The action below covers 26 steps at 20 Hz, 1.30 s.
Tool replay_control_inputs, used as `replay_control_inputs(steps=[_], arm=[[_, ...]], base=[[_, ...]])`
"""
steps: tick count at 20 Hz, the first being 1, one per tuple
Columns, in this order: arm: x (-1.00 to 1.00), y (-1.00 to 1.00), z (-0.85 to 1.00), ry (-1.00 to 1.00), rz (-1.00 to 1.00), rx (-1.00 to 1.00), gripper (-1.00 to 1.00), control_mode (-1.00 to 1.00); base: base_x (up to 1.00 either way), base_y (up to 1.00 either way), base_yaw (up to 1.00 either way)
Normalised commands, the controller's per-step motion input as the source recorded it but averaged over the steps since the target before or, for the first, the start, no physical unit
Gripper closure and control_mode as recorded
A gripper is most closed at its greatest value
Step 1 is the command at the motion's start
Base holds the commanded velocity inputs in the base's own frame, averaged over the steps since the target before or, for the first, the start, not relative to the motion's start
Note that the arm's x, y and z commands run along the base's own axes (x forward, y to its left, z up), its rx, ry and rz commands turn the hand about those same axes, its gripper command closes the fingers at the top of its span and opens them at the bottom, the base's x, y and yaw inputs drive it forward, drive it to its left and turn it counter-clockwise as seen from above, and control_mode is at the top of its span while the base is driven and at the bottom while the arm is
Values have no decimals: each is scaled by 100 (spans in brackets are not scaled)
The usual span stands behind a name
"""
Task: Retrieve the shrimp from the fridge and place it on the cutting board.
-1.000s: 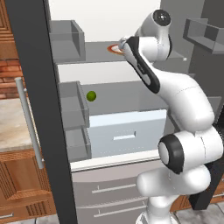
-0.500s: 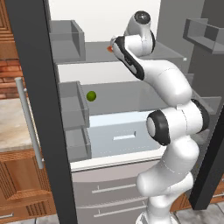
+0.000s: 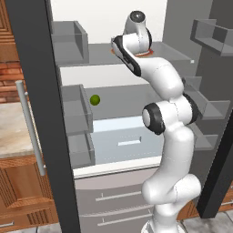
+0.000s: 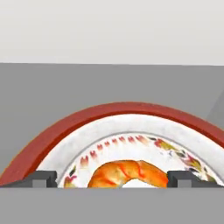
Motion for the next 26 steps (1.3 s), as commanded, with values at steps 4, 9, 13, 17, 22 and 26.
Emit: replay_control_inputs(steps=[4,9,13,17,22,26], arm=[[49,0,-16,4,-3,0,-100,-100],[14,-4,-16,1,-5,0,-100,-100],[-3,-15,-8,0,-3,1,-100,-100],[-9,0,0,0,0,0,-100,-100],[-28,0,-8,0,0,0,-100,-100],[-7,0,-22,0,0,-1,-100,-100]], base=[[0,0,0],[0,0,0],[0,0,0],[0,0,0],[0,0,0],[0,0,0]])
